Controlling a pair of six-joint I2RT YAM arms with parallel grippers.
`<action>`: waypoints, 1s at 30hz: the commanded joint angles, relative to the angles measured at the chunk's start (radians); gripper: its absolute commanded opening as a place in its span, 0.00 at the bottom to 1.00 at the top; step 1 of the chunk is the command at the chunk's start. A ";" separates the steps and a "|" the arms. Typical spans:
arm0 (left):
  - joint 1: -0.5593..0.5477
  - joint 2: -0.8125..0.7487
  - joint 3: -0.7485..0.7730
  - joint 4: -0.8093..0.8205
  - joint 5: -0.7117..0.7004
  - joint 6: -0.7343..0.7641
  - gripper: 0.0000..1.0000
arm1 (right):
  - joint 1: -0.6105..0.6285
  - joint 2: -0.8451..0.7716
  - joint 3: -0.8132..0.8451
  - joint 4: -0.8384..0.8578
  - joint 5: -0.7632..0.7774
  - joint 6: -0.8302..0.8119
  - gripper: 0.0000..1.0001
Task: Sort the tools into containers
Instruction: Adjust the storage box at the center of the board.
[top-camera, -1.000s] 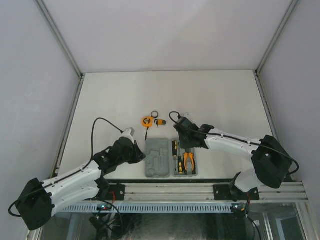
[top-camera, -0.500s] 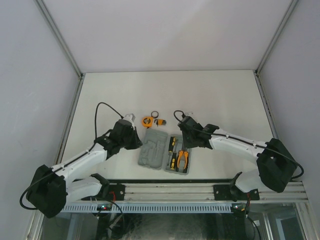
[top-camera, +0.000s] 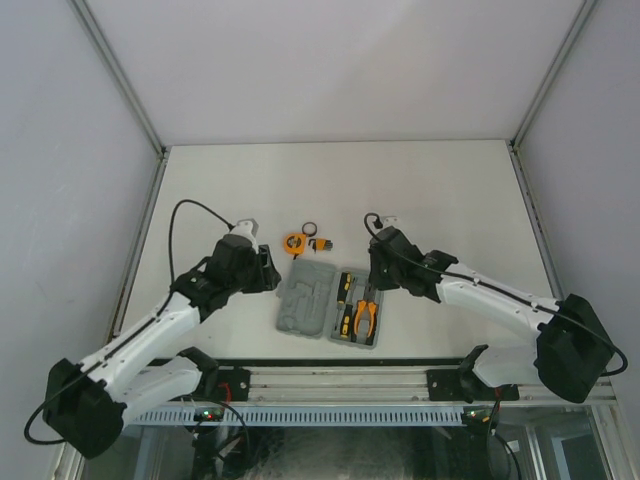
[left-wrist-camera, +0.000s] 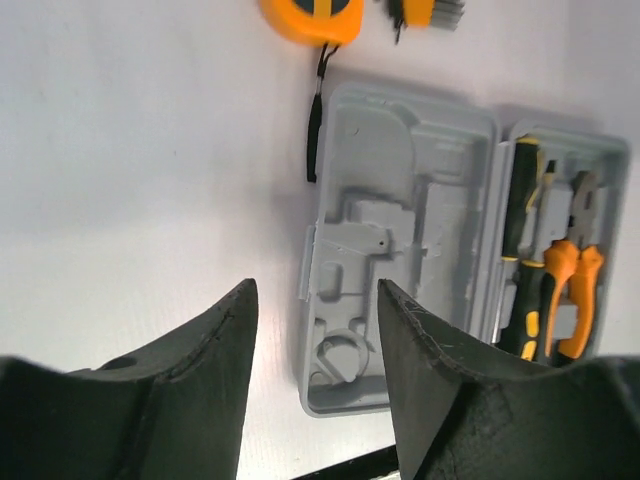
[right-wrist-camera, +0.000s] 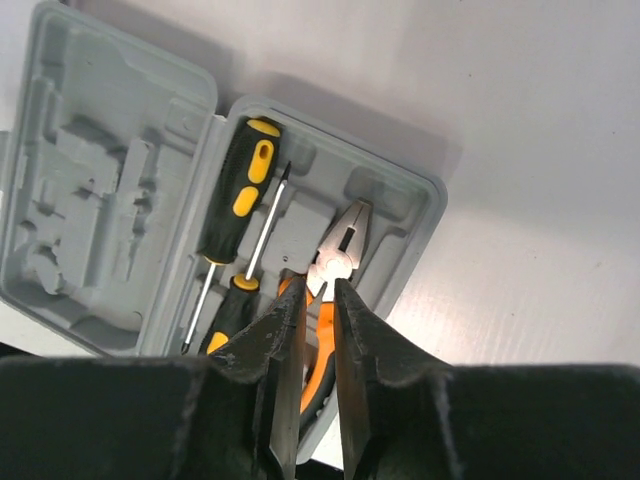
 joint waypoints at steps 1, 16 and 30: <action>-0.026 -0.100 0.054 -0.051 -0.059 0.007 0.56 | -0.016 -0.031 -0.006 0.090 -0.008 0.038 0.17; -0.263 0.006 0.057 0.075 -0.040 -0.045 0.46 | -0.141 0.258 0.124 0.185 -0.109 -0.176 0.24; -0.308 0.041 0.060 0.112 -0.033 -0.062 0.46 | -0.140 0.313 0.126 0.084 -0.026 -0.253 0.27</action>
